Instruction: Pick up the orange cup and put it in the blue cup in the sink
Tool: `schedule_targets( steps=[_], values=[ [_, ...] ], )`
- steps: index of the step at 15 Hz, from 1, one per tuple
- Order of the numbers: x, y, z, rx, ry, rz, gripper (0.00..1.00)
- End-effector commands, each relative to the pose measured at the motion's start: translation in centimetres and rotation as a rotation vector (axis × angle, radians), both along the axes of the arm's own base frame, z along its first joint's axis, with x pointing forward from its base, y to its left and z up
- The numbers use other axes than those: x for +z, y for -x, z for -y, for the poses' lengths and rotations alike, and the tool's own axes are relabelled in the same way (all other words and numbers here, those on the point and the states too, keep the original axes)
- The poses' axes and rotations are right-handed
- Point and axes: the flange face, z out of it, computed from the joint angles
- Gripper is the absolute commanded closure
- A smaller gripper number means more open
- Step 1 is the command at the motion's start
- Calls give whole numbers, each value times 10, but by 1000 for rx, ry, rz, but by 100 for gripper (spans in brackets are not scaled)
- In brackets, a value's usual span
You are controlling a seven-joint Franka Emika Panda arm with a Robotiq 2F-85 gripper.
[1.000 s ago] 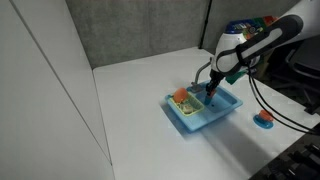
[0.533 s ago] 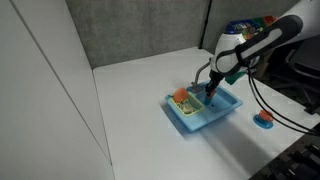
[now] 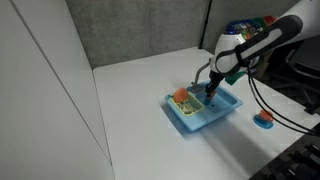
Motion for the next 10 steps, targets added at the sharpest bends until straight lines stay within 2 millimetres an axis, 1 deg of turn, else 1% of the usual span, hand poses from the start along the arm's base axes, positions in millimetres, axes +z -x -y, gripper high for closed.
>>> schedule_targets(
  steps=[1, 3, 4, 5, 6, 8, 10],
  values=[
    [3, 0, 0, -6, 22, -12, 84],
    [3, 0, 1, -7, 22, -12, 84],
    [3, 0, 1, -8, 23, -12, 69],
    [3, -1, 1, -10, 24, -11, 52],
    [3, -1, 1, -12, 24, -9, 33],
    [3, -1, 2, -13, 24, -8, 19],
    [4, -1, 2, -13, 24, -9, 4]
  ],
)
